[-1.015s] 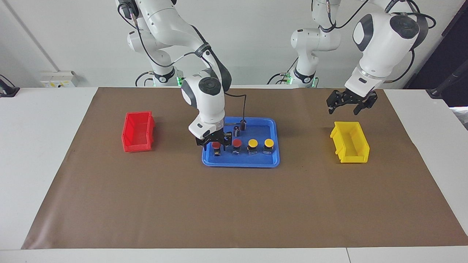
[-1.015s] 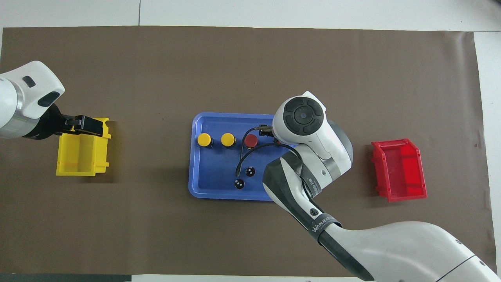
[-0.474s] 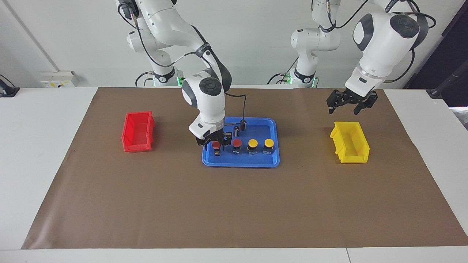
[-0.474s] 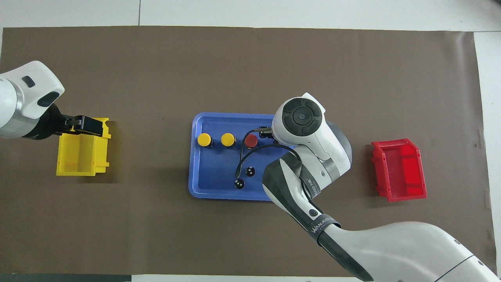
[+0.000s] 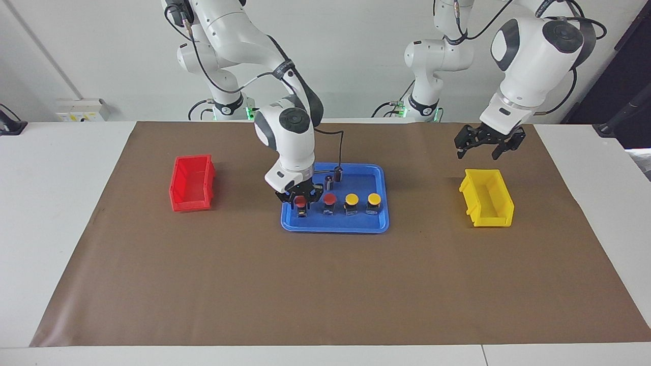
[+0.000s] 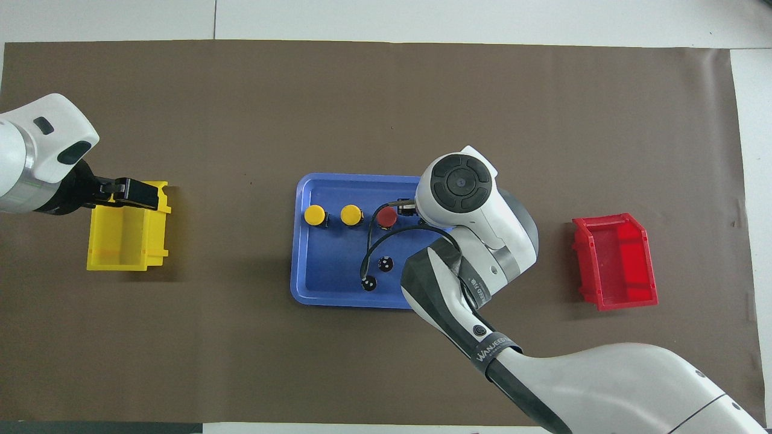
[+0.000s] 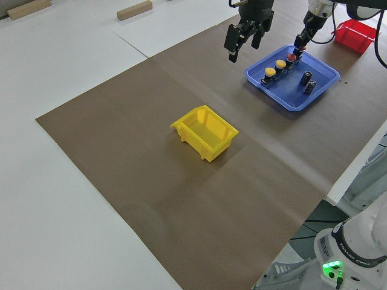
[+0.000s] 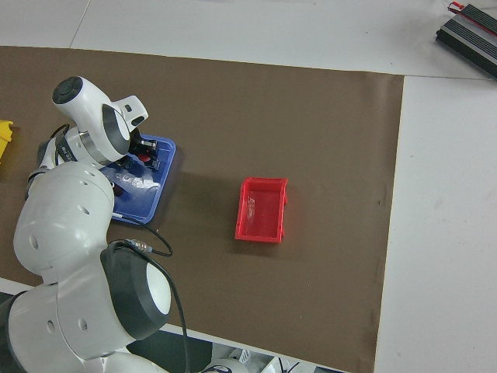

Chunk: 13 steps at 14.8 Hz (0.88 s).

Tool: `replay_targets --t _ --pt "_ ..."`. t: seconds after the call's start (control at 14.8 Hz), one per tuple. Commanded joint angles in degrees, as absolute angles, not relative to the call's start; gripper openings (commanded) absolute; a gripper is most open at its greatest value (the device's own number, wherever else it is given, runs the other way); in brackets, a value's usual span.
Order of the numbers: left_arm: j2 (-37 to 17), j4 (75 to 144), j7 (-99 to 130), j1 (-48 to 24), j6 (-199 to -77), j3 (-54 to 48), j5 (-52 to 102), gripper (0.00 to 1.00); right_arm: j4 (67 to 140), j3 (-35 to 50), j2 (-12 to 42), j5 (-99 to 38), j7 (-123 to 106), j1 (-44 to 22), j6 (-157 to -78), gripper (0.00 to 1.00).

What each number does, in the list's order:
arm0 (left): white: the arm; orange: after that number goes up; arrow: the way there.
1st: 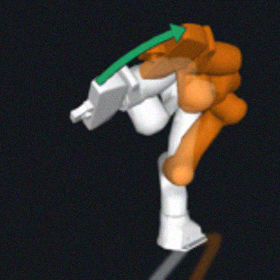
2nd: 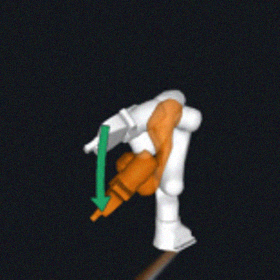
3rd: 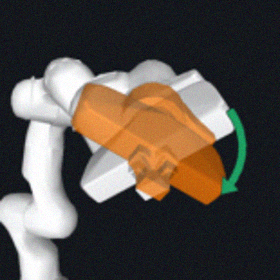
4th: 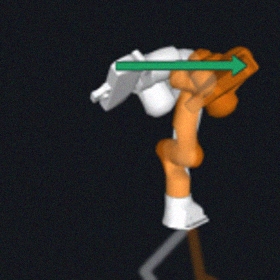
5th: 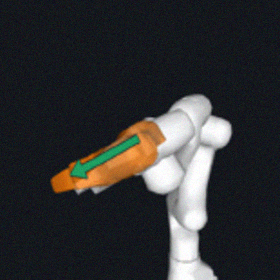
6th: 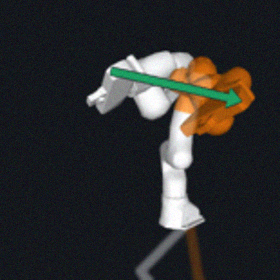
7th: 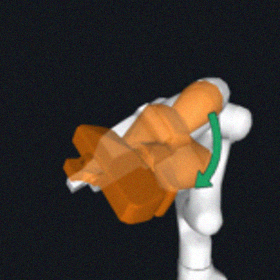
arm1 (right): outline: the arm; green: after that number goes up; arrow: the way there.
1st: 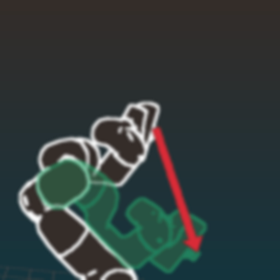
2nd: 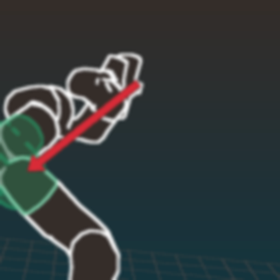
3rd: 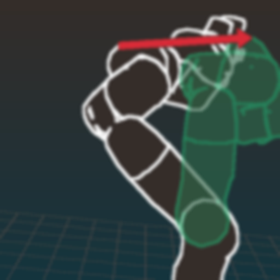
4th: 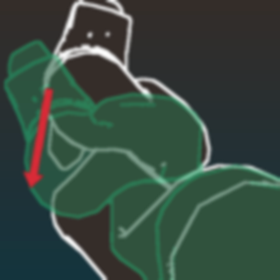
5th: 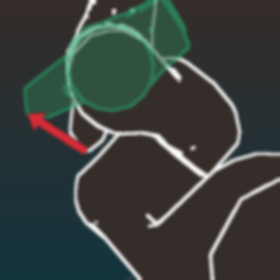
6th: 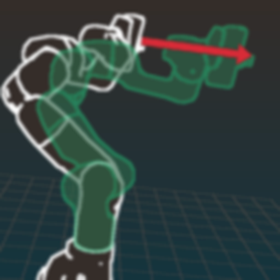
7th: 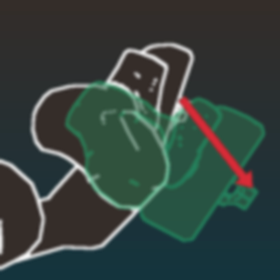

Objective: Sort red and yellow buttons by color
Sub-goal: 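Grasp the red button with the right gripper and lift it, then drop the red button into the red bin while the left gripper reaches the yellow button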

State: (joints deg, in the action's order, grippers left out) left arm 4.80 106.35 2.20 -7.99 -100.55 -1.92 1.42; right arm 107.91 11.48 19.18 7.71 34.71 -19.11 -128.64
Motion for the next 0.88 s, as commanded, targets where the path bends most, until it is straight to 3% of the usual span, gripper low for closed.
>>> replay_targets --t 0.0,0.14,0.34,0.61,0.81 --pt "6.2 107.8 2.7 -8.3 -101.8 -1.7 0.6 1.00 108.1 11.9 18.5 6.4 31.5 -18.3 -128.6 0.30" --pt "5.6 107.8 4.4 -10.4 -103.0 -1.8 1.1 1.00 106.4 11.9 18.0 6.4 31.1 -17.5 -126.7 0.20" --pt "3.2 108.0 11.5 -15.2 -106.8 -1.8 1.1 1.00 101.1 11.9 14.6 6.3 27.8 -13.6 -119.0 0.20" --pt "-3.2 108.2 23.6 -23.7 -114.1 -1.8 1.1 1.00 104.6 11.9 6.3 3.4 14.5 -3.9 -112.4 0.20" --pt "-7.8 109.6 29.9 -28.3 -121.4 -1.8 1.1 0.99 111.8 11.9 0.6 0.3 1.7 5.7 -111.7 0.20"
